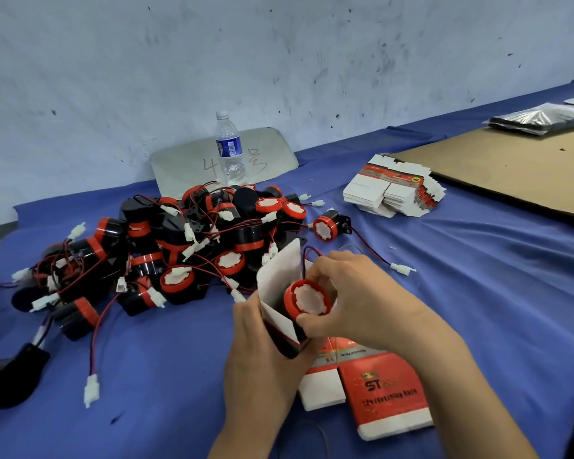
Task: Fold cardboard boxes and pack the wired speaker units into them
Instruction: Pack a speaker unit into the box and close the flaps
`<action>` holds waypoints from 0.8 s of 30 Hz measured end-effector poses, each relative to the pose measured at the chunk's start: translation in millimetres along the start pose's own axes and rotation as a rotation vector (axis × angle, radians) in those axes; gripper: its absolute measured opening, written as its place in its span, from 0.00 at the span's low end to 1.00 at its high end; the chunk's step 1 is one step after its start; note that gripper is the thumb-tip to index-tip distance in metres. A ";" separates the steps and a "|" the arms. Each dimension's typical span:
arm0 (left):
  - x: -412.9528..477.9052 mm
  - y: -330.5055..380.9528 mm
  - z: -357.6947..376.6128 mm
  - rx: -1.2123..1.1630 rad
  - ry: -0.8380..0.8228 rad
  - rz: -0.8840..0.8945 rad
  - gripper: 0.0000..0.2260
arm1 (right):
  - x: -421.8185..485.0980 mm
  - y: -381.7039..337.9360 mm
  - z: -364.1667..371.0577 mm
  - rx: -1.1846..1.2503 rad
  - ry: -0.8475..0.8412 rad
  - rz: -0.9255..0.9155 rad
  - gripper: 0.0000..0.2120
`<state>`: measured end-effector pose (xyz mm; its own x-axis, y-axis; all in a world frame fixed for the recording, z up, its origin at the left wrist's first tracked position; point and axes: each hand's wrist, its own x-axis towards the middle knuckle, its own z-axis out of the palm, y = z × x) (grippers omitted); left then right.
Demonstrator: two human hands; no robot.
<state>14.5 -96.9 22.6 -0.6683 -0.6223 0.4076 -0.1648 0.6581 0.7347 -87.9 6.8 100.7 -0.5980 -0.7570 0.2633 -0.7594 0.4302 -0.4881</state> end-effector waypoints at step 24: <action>7.2 10.3 -9.5 0.335 -0.003 0.188 0.19 | 6.2 7.1 0.6 0.409 0.337 -0.138 0.10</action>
<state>14.9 -98.6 38.2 -0.7115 -0.4766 0.5163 -0.2671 0.8631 0.4287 -96.9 4.9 98.4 -0.5998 -0.5647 0.5669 -0.7154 0.0611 -0.6961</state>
